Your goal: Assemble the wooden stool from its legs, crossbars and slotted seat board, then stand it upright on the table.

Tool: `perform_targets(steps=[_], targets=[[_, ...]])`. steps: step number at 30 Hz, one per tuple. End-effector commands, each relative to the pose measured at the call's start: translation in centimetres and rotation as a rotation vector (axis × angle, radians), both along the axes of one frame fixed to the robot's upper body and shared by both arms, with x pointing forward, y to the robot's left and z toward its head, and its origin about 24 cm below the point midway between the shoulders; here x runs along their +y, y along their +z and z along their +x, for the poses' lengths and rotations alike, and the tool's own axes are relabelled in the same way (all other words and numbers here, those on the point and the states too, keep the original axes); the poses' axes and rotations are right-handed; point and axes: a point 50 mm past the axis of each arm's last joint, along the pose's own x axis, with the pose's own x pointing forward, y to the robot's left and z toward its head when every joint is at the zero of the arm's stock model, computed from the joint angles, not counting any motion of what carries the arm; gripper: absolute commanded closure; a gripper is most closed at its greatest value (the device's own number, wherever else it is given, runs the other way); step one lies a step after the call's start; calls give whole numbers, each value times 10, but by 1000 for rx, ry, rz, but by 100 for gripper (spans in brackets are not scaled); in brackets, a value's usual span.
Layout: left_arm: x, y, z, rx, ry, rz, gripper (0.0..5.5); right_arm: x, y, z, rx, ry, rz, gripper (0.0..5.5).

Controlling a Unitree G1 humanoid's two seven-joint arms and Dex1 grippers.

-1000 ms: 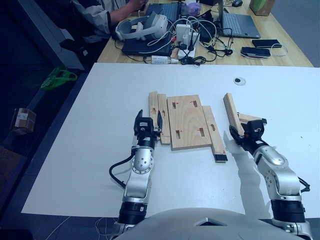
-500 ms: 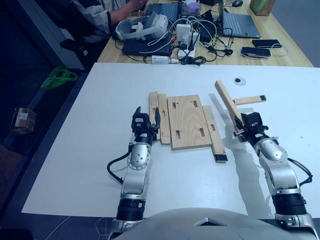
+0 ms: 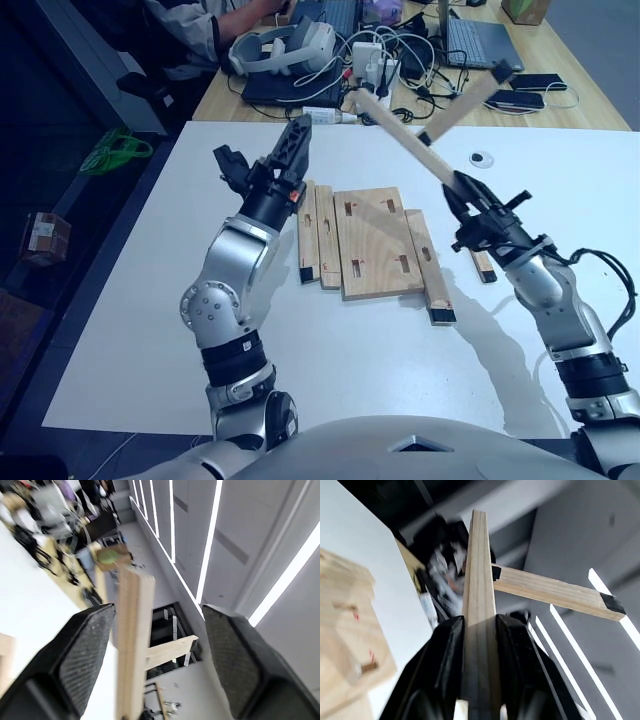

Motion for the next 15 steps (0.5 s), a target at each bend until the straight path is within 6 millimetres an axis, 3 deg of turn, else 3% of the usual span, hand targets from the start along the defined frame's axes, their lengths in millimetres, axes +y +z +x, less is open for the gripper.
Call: perform_targets(steps=[1,9,15], targets=[[-4,4,6,61,-59,-31,225,19,4,-3,-101,123,-44,456],[0,-9,12,163,-29,10,225,23,-4,-5,-129,153,-93,456],[1,-16,15,186,5,57,316,22,-6,-5,-173,142,-134,456]])
